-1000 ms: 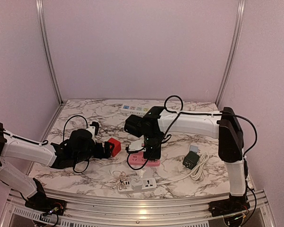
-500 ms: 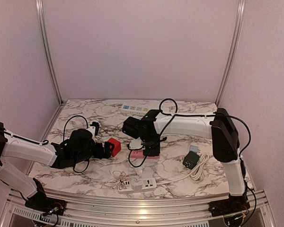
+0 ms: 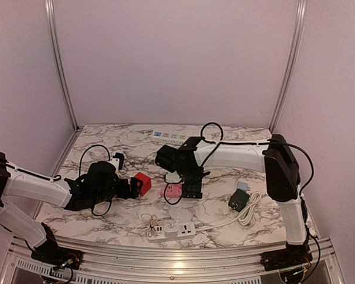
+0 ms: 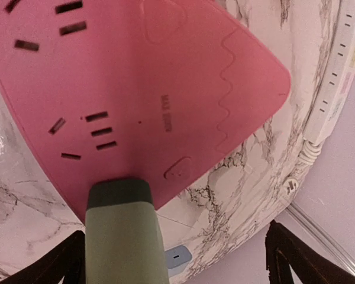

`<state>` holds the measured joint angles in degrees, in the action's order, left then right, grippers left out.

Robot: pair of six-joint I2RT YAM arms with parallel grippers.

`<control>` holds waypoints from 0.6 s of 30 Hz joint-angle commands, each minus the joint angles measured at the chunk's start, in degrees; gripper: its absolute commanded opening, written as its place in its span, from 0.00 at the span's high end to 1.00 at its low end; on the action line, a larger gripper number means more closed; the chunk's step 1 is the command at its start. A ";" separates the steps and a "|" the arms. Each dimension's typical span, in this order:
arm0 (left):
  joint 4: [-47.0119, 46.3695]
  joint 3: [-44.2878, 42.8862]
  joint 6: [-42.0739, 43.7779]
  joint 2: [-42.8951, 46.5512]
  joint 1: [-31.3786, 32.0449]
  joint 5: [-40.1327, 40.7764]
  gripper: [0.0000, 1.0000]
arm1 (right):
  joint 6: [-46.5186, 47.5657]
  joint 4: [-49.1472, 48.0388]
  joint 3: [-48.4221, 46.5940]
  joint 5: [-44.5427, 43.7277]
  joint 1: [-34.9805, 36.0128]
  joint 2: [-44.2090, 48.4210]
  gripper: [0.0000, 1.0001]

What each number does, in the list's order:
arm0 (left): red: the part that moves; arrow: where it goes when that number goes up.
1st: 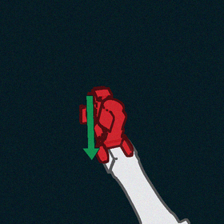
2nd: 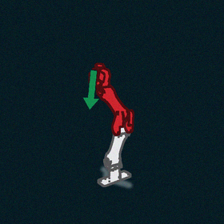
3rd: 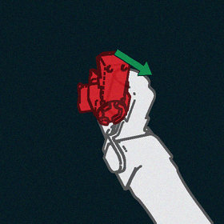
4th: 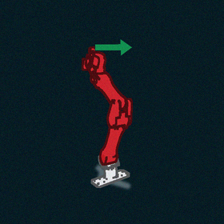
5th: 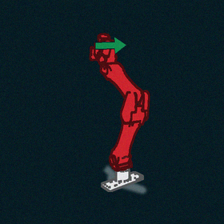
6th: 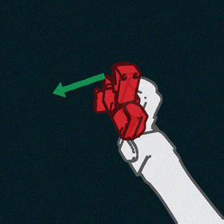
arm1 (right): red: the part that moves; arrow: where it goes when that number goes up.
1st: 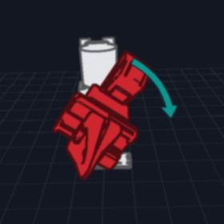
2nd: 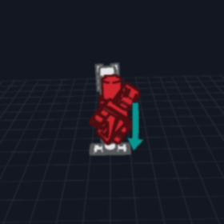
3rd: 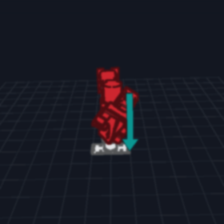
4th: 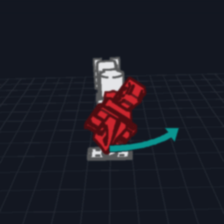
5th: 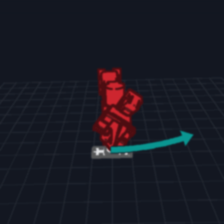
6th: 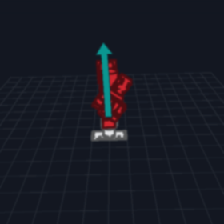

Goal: Insert the plug
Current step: Insert the plug into the socket slot.

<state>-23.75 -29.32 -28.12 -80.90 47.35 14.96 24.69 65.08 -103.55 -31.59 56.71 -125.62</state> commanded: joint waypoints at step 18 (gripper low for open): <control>0.02 -0.11 -0.99 1.94 -1.56 1.11 0.01 | -43.44 -19.46 32.78 -19.52 -11.88 34.25 0.01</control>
<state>-23.75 -29.41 -28.58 -80.25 46.33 15.31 -4.78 49.21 -72.12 -53.71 50.68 -98.85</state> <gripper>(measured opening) 0.989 0.985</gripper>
